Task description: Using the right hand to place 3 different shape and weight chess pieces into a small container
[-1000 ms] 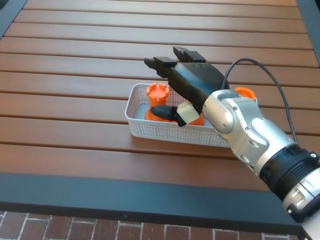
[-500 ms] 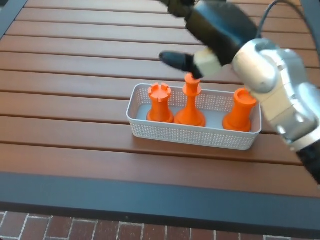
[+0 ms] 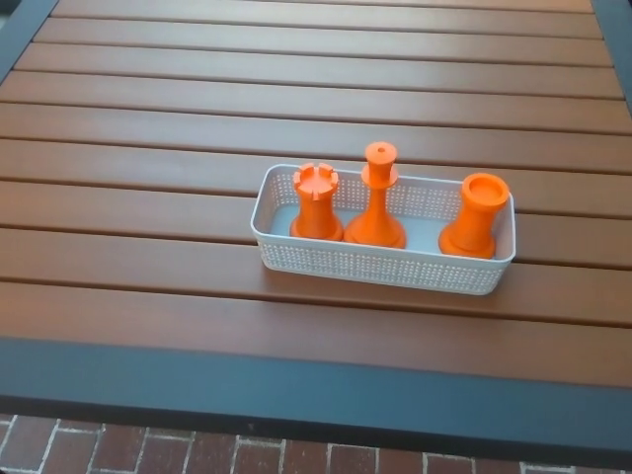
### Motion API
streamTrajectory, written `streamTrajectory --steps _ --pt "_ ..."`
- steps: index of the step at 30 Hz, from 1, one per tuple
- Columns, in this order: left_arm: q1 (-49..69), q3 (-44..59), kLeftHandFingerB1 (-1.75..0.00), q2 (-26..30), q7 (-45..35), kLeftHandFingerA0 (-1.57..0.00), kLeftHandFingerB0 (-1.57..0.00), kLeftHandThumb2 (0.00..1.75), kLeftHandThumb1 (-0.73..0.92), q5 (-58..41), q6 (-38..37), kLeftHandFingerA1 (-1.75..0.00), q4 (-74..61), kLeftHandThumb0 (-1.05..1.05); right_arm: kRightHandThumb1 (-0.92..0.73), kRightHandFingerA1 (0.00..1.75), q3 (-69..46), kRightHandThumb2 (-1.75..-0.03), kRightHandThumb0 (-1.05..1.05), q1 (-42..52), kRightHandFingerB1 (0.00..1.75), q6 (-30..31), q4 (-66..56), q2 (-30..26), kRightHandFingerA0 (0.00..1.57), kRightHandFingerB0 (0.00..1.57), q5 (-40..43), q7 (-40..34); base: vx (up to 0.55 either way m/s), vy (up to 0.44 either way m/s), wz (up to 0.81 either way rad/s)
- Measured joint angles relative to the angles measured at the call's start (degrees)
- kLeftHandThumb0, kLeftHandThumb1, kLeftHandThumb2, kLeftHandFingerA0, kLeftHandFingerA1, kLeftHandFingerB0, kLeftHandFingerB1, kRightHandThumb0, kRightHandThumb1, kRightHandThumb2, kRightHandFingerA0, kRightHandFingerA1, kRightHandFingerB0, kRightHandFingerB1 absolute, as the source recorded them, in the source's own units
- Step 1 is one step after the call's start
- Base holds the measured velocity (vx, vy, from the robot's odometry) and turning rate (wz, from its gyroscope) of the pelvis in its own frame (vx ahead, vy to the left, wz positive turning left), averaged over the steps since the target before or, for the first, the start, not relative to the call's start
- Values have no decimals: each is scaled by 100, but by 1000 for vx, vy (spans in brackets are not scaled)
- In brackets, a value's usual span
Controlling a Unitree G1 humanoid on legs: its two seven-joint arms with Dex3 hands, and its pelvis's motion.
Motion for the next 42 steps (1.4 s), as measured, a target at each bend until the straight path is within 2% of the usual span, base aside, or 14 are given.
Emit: streamTrajectory --steps 1,3,8,9,19,20,24,25,27,34,35,38,39,42 --pt "-3 0 -137 -2 0 -140 -121 172 20 0 0 -141 -2 -15 -72 20 -104 -62 -36 96 25 14 -40 -19 0 8 20 29 0 0 0" --pt "-9 3 -140 -4 5 -136 -119 175 28 0 0 -146 -6 -14 -73 23 -584 -69 -17 567 30 79 -213 -58 7 12 110 152 0 0 0" --pt "-17 11 -142 -3 11 -139 -120 175 30 -1 2 -143 -12 -6 -83 36 -1376 -66 -6 1491 34 109 -461 47 34 28 341 266 0 0 1" --pt "-18 14 -130 -3 11 -141 -138 121 41 -2 5 -132 -20 -2 -80 40 -1631 -71 -8 1820 37 101 -522 127 48 41 427 285 0 0 0" --pt "-23 35 -130 -9 21 -140 -138 122 44 -2 54 -131 -101 -1 -52 62 -3761 -102 -6 4298 61 -200 -229 933 99 93 1090 309 0 0 0" --pt "-28 38 -142 -8 22 -135 -119 173 16 -2 63 -146 -95 -3 -51 80 -3981 -108 -5 4528 74 -259 -101 989 106 99 1153 303 0 0 0" --pt "-91 53 -142 11 42 -135 -119 173 16 -2 105 -146 -13 -3 -51 80 -4877 -108 -5 5482 74 -523 611 1230 106 99 1387 204 0 0 0" --pt "-106 57 -130 17 45 -140 -139 123 47 -2 110 -131 2 -2 -53 85 -5003 -80 -5 5612 76 -569 714 1266 100 94 1420 183 0 0 0" --pt "-168 66 -130 61 61 -140 -139 123 47 3 137 -131 71 -2 -53 85 -5546 -80 -5 6175 76 -726 1178 1444 100 94 1536 32 0 0 3" --pt "-331 53 -134 210 226 -141 -143 125 47 33 294 -134 328 0 -64 79 -6079 -65 -20 7436 67 -972 2768 1867 111 95 1573 -537 -1 -1 -1" --pt "-364 53 -145 218 254 -134 -123 175 25 35 316 -152 391 -2 -66 78 -6054 -60 -24 7537 66 -1018 3026 1888 115 97 1567 -608 0 0 0" --pt "-493 34 -145 254 366 -134 -123 175 25 55 357 -152 564 -2 -66 78 -5898 -60 -24 7752 66 -1207 3692 1947 115 97 1545 -830 0 0 0" --pt "-523 25 -130 271 401 -137 -138 122 44 65 361 -131 607 -1 -67 77 -5847 -59 -25 7792 64 -1268 3850 1970 115 95 1538 -892 0 0 0" --pt "-651 -41 -132 403 628 -139 -139 127 51 165 458 -133 827 -2 -58 62 -5214 -58 -22 8203 54 -1458 4155 2169 96 77 1431 -1080 0 0 2"
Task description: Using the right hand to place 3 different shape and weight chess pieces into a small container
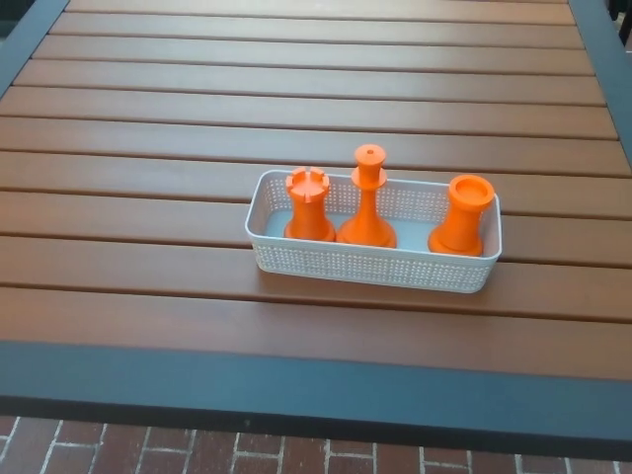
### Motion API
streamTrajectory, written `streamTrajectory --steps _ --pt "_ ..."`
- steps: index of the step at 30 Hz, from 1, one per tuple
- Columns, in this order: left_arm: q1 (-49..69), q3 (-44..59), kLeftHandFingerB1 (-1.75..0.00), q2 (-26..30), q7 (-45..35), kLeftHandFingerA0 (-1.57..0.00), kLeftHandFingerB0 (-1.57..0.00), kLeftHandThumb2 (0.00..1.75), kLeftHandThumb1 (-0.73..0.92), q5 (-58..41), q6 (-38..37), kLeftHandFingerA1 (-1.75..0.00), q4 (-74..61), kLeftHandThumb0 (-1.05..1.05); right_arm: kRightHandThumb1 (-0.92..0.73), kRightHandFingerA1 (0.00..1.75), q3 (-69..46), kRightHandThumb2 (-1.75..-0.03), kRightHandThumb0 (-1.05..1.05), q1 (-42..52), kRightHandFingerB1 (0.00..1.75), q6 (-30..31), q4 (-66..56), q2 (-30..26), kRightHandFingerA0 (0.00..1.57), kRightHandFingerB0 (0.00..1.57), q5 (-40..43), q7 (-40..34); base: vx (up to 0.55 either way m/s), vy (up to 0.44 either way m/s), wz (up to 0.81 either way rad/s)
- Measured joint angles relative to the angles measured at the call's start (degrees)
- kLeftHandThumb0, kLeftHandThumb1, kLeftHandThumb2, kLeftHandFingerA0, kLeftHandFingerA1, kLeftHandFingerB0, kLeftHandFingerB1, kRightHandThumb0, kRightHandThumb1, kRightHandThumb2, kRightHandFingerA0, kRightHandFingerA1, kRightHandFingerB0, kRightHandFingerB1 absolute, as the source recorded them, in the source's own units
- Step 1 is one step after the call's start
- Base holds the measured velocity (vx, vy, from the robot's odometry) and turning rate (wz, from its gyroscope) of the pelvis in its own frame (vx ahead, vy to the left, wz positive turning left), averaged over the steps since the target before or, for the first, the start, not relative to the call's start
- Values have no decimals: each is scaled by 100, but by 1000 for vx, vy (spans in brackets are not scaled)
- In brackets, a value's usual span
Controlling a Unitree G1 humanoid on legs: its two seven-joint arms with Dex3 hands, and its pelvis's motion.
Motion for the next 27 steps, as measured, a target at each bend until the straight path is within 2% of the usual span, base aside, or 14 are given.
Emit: streamTrajectory --steps 2,3,4,5,6,7,9,10,14,18,19,23,26,27 --pt "-12 -25 -132 36 75 -139 -139 127 51 58 46 -133 59 -2 -58 62 261 -58 -22 152 54 -6 -52 75 96 77 -50 0 0 0 0" --pt "-6 -61 -145 52 156 -119 -115 170 13 111 120 -157 89 -1 -59 58 669 -58 -28 309 49 19 -170 108 89 73 -100 120 0 0 0" --pt "-6 -61 -145 52 156 -119 -115 170 13 111 120 -157 89 -1 -59 58 669 -58 -28 309 49 19 -170 108 89 73 -100 120 0 0 0" --pt "-17 -115 -128 76 242 -134 -135 122 44 166 173 -129 84 0 -67 55 1115 -61 -20 437 48 46 -357 90 91 75 -136 312 0 0 0" --pt "-17 -150 -128 101 290 -134 -135 122 44 197 177 -129 80 0 -67 55 1341 -61 -20 485 48 47 -456 66 91 75 -159 409 0 0 0" --pt "-17 -171 -136 119 316 -105 -114 164 3 216 191 -151 75 1 -69 60 1463 -62 -23 507 44 47 -509 50 89 72 -171 462 0 0 0" --pt "-18 -298 -132 195 447 -97 -109 153 5 342 268 -148 66 -5 -61 66 2103 -57 -25 553 47 29 -744 -89 90 75 -268 715 0 0 0" --pt "-20 -332 -123 216 482 -102 -110 146 8 372 287 -135 67 -8 -66 67 2279 -60 -21 557 48 22 -816 -132 89 73 -303 776 0 0 0" --pt "-57 -552 -125 316 674 -103 -112 145 6 524 321 -133 96 -13 -65 66 3392 -60 -31 550 48 14 -1342 -270 83 72 -555 1045 0 0 0" --pt "-89 -741 -124 424 811 -106 -116 144 6 640 322 -128 135 -9 -68 65 4372 -60 -32 516 46 -54 -1725 -387 66 59 -896 1143 0 0 0" --pt "-93 -761 -115 436 828 -99 -111 116 10 655 321 -121 137 -13 -65 72 4514 -60 -36 505 50 -63 -1758 -398 67 66 -950 1145 0 0 0" --pt "-115 -897 -107 487 923 -99 -111 102 16 758 322 -111 135 -23 -69 72 5466 -61 -42 317 51 -81 -1762 -403 65 64 -1356 1079 0 0 0" --pt "-136 -1005 -107 534 1000 -109 -112 101 20 819 341 -109 146 -8 -73 71 6130 -62 -42 105 53 -82 -1617 -401 65 62 -1679 940 0 0 0" --pt "-153 -1052 -108 564 1031 -108 -115 127 10 842 388 -118 170 -11 -73 71 6327 -62 -40 -22 54 -71 -1458 -444 63 60 -1798 847 0 0 0"
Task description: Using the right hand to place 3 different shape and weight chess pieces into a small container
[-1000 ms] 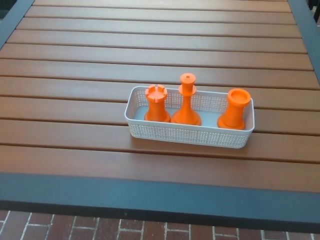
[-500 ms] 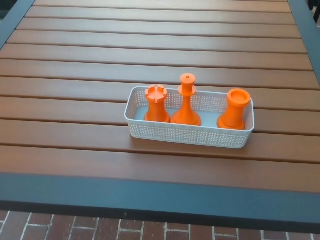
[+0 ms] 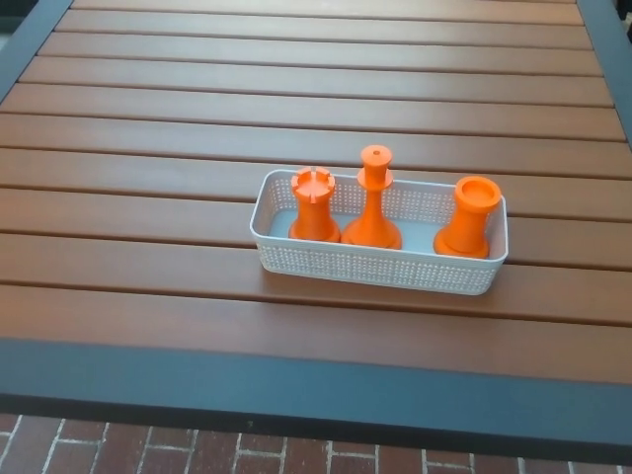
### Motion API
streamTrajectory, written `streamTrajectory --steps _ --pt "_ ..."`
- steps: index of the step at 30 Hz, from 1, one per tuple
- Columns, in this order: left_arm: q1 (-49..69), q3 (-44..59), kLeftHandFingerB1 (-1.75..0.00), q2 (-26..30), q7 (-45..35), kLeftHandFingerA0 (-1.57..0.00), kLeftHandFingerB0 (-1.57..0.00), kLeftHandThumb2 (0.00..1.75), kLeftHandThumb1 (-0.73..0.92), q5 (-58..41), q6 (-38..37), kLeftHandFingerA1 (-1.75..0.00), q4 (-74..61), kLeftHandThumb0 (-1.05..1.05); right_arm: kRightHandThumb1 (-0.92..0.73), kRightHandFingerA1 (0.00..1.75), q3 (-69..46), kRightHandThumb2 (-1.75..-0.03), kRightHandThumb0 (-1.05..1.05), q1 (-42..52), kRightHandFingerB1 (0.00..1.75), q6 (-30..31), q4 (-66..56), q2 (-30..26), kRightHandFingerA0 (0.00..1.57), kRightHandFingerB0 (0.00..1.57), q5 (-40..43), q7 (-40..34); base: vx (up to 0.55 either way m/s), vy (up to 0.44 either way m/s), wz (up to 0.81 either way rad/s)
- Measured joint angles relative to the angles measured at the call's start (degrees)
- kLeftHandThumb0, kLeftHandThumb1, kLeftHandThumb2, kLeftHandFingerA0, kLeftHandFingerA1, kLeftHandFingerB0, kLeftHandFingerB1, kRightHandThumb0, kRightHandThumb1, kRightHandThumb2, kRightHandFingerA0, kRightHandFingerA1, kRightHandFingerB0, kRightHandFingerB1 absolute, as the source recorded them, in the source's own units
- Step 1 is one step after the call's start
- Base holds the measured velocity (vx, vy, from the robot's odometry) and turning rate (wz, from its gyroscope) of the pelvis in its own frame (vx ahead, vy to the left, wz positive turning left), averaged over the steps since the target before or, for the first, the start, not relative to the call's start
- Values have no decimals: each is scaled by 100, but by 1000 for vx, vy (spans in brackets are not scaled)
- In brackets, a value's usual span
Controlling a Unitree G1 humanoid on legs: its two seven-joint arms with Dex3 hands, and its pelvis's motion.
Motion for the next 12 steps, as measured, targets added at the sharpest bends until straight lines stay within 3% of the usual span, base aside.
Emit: streamTrajectory --steps 2,7,8,12 --pt "-40 -66 -111 47 37 -103 -114 128 0 36 78 -122 46 -10 -67 73 244 -60 -38 -210 51 25 258 -55 69 64 -171 -156 0 0 0" --pt "-120 -236 -111 134 159 -104 -116 130 -1 149 209 -120 72 -6 -65 73 492 -60 -36 -491 54 84 796 50 70 69 -418 -702 0 0 0" --pt "-126 -261 -107 142 183 -110 -114 145 1 160 209 -115 73 -1 -52 64 500 -56 -29 -505 49 89 878 109 92 80 -440 -835 0 0 0" --pt "-151 -311 -107 158 256 -110 -114 145 1 186 209 -115 81 -1 -52 64 434 -56 -29 -502 49 60 1025 273 92 80 -450 -1155 0 0 0"
